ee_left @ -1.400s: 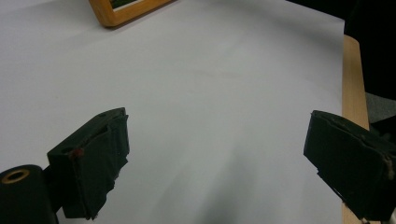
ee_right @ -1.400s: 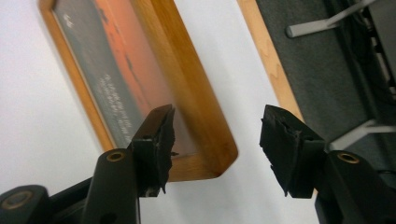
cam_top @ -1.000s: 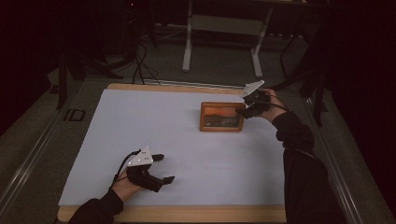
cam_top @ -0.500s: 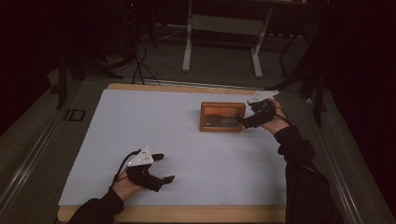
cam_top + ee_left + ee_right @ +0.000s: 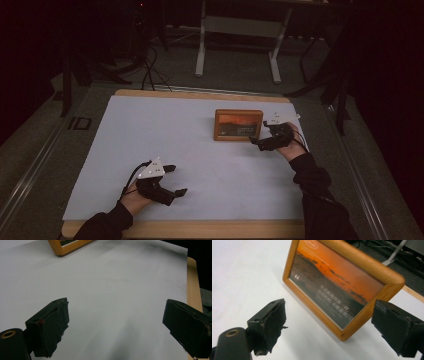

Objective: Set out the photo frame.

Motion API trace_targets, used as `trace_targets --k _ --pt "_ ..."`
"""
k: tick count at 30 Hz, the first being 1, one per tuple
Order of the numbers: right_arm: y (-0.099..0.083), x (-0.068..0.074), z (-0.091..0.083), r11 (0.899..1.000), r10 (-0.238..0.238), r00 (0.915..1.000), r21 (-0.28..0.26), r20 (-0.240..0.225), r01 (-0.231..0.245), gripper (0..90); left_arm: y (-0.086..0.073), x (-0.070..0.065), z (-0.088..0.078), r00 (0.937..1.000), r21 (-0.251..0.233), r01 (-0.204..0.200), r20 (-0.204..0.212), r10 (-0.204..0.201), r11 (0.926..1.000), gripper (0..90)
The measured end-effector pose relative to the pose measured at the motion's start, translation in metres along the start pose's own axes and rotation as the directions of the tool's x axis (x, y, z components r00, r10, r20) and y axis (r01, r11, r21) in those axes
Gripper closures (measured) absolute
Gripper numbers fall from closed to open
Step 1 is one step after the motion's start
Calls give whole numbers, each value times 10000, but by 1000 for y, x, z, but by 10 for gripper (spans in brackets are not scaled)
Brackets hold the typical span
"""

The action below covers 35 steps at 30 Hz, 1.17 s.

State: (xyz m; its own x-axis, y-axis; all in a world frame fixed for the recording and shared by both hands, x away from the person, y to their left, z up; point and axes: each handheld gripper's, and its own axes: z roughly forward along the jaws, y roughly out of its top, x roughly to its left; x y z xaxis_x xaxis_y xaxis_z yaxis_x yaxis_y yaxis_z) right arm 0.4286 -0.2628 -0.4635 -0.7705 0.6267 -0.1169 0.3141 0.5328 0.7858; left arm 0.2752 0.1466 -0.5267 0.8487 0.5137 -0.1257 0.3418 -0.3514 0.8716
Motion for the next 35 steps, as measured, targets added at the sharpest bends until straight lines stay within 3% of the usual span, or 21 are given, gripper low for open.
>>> trace_targets --k 6,12,20,23,35 --pt "-19 16 1 9992 295 9995 -276 -116 -299 133 0 0 -1 10000 1 -13 -11 13 10000 73" --pt "-38 28 8 9979 632 9976 -127 -293 -636 135 0 0 -1 10000 -2 -62 -22 62 10000 73" --pt "-60 48 7 9970 667 9965 -349 -513 -685 134 0 0 -1 9999 15 -92 -41 92 10000 73" --pt "-64 53 7 9983 562 9968 -124 -575 -570 134 1 -1 -1 9999 -21 -124 -46 124 9999 73" --pt "-68 58 4 9975 649 9949 -234 -774 -669 137 0 -1 -2 9997 1 -209 -133 209 9998 73"
